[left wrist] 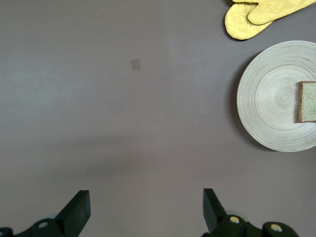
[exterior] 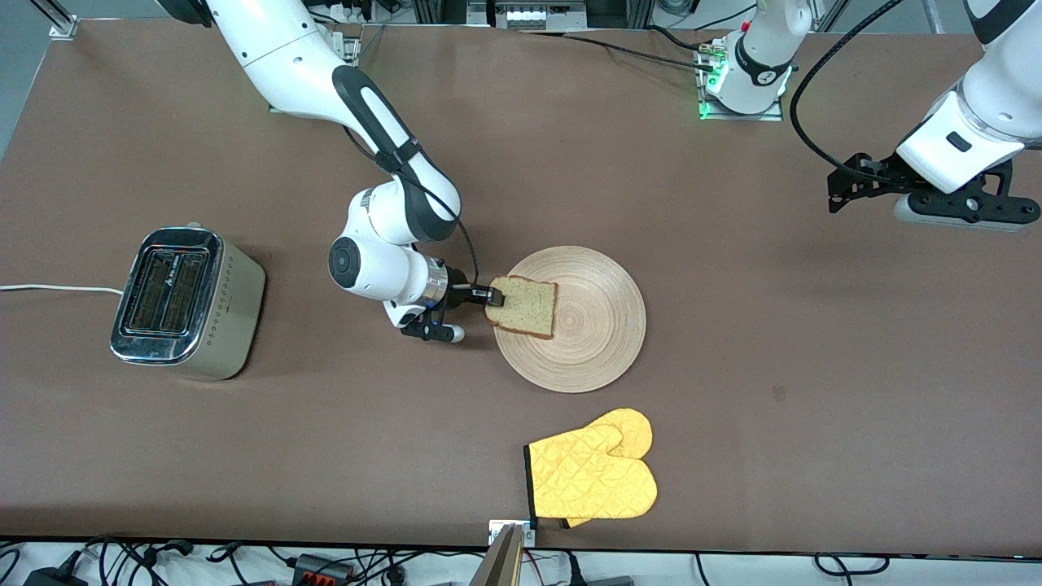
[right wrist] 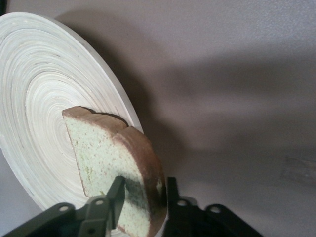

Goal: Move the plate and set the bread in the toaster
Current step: 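Lift the bread with the right gripper and carry it over the toaster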

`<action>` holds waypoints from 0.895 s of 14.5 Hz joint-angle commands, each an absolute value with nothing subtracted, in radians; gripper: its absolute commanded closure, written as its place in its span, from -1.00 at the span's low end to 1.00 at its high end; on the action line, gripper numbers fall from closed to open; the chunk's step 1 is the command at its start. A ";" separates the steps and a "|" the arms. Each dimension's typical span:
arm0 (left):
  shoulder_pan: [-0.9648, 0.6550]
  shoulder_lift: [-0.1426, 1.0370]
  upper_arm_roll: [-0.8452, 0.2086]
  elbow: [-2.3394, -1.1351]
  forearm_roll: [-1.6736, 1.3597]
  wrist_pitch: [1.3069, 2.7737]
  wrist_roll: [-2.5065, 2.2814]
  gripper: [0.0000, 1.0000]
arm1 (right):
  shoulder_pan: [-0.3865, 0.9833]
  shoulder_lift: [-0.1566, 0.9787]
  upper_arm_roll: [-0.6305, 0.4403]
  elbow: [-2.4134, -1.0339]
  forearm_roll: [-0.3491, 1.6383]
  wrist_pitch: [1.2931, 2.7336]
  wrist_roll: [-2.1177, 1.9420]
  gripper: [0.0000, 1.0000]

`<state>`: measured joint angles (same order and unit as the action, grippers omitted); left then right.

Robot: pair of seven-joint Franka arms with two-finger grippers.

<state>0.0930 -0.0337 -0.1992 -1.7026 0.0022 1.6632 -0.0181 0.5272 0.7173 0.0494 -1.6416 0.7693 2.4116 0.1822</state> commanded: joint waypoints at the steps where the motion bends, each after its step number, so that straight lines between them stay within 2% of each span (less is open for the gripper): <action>1: 0.097 -0.009 -0.202 -1.658 -0.005 1.637 -0.028 -1.00 | 0.531 0.733 0.046 -1.605 0.790 2.408 0.170 0.79; 2: 0.097 -0.009 -0.202 -1.658 -0.005 1.637 -0.018 -1.00 | 0.529 0.730 0.046 -1.595 0.788 2.407 0.172 0.98; 5: 0.098 -0.006 -0.201 -1.648 -0.002 1.637 -0.015 -1.00 | 0.519 0.709 0.032 -1.551 0.773 2.360 0.175 1.00; 10: 0.069 -0.012 -0.181 -1.649 0.000 1.634 -0.011 -1.00 | 0.494 0.599 -0.131 -1.490 0.557 2.026 0.175 1.00; 13: 0.006 -0.018 -0.100 -1.661 0.002 1.638 -0.009 -1.00 | 0.492 0.532 -0.211 -1.489 0.402 1.846 0.169 1.00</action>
<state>0.0617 -0.0271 -0.1581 -1.6876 0.0022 1.6602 -0.0169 0.4859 0.5811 -0.1706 -1.4769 0.4842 1.9373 0.1784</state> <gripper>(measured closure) 0.000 0.916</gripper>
